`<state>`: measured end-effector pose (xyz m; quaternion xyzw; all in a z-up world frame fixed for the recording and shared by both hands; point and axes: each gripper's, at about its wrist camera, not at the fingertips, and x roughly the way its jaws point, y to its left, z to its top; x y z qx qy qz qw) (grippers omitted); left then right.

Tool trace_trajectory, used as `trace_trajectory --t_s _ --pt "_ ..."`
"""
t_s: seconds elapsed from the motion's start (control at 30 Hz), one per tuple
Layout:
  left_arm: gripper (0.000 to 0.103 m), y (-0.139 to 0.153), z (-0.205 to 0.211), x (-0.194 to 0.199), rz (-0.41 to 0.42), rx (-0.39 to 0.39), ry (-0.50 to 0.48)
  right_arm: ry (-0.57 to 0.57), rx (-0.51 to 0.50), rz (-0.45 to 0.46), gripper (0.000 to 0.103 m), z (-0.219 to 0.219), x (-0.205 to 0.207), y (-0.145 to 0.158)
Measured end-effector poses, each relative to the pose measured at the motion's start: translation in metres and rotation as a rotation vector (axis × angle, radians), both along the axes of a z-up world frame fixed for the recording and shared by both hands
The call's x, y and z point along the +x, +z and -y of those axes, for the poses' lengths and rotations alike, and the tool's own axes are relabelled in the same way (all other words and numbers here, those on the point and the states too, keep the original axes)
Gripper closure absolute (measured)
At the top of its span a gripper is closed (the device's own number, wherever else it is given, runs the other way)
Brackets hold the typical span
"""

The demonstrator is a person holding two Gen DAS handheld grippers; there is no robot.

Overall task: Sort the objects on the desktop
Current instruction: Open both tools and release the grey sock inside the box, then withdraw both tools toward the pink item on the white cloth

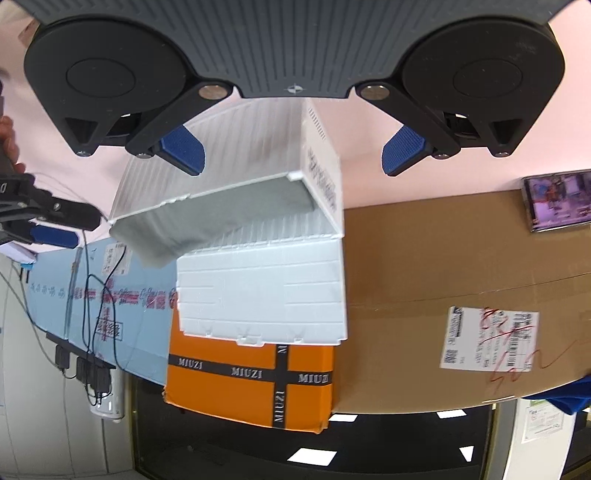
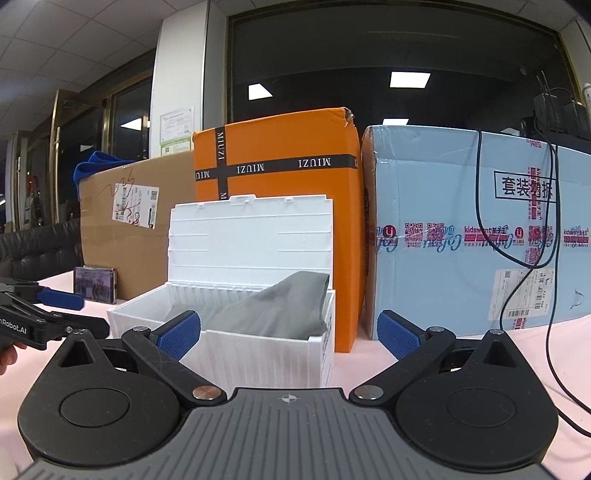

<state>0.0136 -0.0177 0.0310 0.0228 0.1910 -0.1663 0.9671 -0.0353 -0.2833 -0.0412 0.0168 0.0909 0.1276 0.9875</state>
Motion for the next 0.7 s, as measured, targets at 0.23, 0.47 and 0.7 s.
trace_trajectory --t_s 0.23,0.47,0.7 --pt "0.000 -0.001 -0.017 -0.037 0.012 0.018 0.000 0.026 0.003 -0.046 0.000 0.000 -0.022 -0.003" --pt "0.000 0.003 -0.028 -0.069 0.065 0.011 0.052 0.038 -0.018 -0.064 0.000 -0.005 -0.043 -0.007" --pt "0.000 0.001 -0.035 -0.094 0.091 0.011 0.066 0.033 -0.072 -0.083 0.000 -0.012 -0.060 -0.014"
